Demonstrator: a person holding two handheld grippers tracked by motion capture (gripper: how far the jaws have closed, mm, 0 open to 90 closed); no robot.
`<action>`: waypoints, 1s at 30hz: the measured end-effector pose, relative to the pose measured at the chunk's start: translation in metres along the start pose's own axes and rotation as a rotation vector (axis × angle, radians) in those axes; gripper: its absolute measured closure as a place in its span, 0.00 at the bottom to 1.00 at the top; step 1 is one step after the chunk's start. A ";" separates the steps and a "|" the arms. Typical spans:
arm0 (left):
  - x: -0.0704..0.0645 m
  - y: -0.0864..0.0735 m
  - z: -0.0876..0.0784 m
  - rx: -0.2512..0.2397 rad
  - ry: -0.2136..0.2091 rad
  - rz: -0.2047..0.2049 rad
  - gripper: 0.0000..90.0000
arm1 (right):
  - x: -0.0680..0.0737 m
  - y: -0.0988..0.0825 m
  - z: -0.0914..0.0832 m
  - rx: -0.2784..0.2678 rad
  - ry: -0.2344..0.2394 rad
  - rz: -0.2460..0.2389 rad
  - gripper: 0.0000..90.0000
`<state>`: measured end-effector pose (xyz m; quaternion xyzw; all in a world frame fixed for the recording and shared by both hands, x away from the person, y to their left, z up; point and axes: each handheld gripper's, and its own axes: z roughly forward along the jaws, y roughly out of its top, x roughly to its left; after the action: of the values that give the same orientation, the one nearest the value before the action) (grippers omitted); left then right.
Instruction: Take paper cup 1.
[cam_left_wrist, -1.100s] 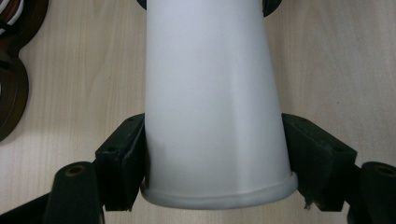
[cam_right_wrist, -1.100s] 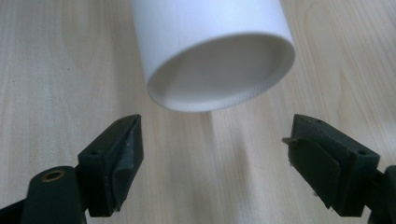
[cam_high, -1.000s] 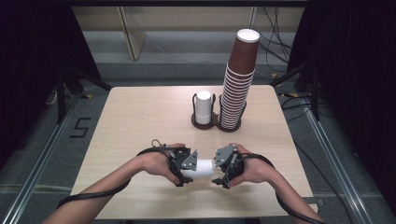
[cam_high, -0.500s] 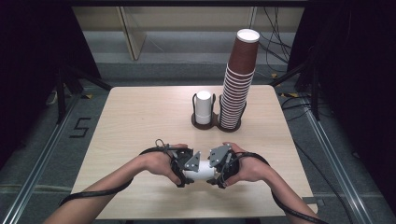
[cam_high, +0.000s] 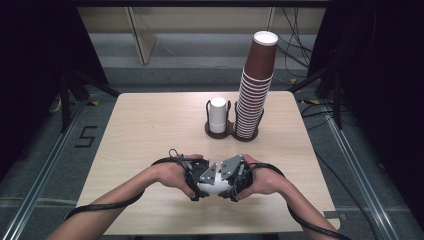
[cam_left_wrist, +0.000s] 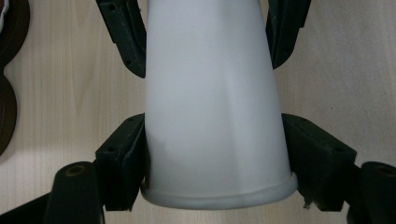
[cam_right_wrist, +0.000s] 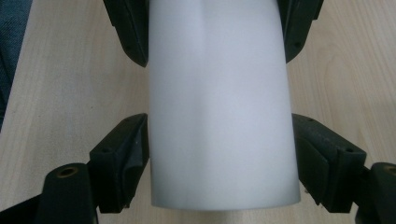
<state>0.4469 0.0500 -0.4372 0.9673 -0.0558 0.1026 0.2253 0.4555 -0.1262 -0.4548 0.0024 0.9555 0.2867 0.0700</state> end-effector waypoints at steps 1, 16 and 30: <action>0.000 0.000 0.000 0.000 0.000 0.000 0.30 | 0.002 0.000 0.000 0.005 0.003 0.022 0.27; -0.001 0.002 0.000 -0.001 -0.007 -0.002 0.30 | 0.003 0.002 0.004 0.022 0.035 0.040 0.36; -0.001 0.001 -0.002 -0.051 0.005 0.000 0.15 | 0.001 -0.004 0.002 -0.004 0.043 -0.014 0.38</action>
<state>0.4450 0.0505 -0.4349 0.9609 -0.0580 0.1036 0.2502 0.4550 -0.1281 -0.4587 -0.0108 0.9561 0.2881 0.0517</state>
